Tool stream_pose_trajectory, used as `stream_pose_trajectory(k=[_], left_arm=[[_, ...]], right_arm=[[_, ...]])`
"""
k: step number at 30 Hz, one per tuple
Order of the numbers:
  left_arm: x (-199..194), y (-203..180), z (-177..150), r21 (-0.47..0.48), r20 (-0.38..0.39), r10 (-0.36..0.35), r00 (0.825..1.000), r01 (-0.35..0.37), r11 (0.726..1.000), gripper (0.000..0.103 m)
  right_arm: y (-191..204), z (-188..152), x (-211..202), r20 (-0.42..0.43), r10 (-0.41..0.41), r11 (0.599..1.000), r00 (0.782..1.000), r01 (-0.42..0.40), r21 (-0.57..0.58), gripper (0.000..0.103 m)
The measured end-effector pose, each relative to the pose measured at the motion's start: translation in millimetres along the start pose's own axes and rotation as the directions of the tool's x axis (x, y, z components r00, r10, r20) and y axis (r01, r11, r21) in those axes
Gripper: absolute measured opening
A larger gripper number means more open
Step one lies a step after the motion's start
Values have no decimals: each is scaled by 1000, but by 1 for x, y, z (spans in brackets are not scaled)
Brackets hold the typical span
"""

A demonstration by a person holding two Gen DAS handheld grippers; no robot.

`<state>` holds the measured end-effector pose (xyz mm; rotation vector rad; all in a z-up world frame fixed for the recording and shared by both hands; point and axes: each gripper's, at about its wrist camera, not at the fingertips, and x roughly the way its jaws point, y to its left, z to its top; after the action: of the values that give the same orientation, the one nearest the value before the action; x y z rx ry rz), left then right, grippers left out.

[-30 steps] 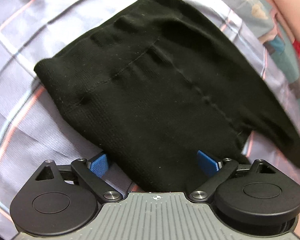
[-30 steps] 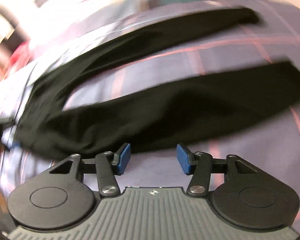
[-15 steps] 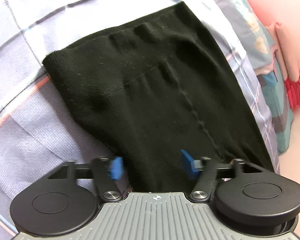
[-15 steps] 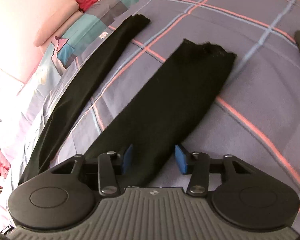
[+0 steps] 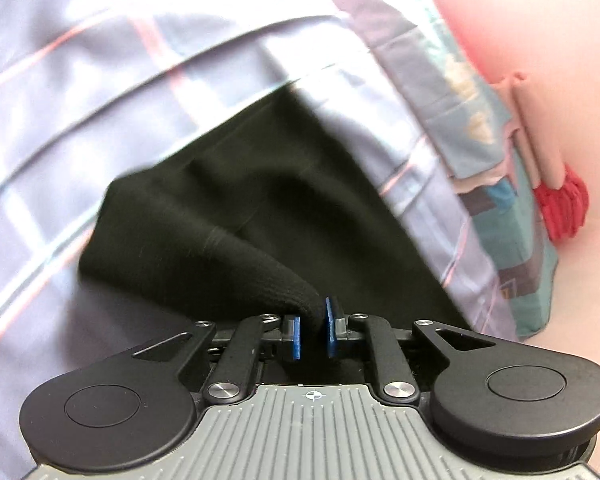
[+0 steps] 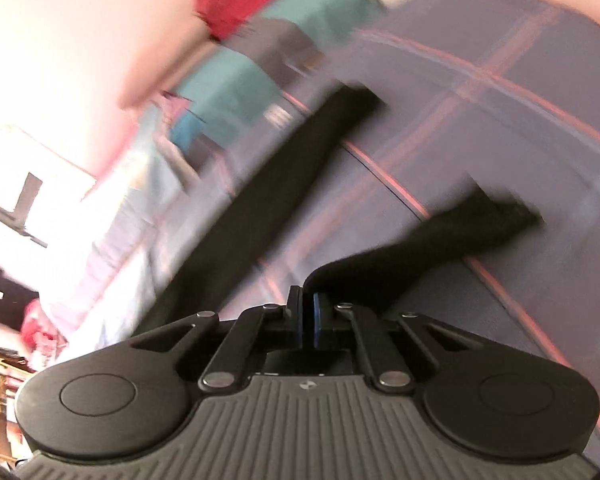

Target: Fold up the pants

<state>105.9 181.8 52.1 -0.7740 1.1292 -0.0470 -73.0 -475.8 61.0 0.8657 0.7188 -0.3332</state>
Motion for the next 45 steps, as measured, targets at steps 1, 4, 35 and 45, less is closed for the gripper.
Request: stream_pose_trajectory(k=[1, 4, 35, 45], left_arm=[[5, -8, 8, 15, 3, -2, 1000, 2, 1000, 83], [34, -30, 39, 49, -21, -13, 1000, 14, 999, 84], [69, -30, 3, 159, -115, 58, 992, -40, 986, 103], [63, -6, -17, 156, -140, 85, 986, -62, 986, 103]], right_arm=[[7, 13, 8, -2, 12, 1000, 1000, -12, -6, 7], [30, 54, 51, -15, -4, 998, 1000, 3, -61, 7], [16, 95, 129, 200, -324, 915, 925, 360, -182, 3], [-13, 83, 104, 279, -518, 833, 808, 551, -52, 36]])
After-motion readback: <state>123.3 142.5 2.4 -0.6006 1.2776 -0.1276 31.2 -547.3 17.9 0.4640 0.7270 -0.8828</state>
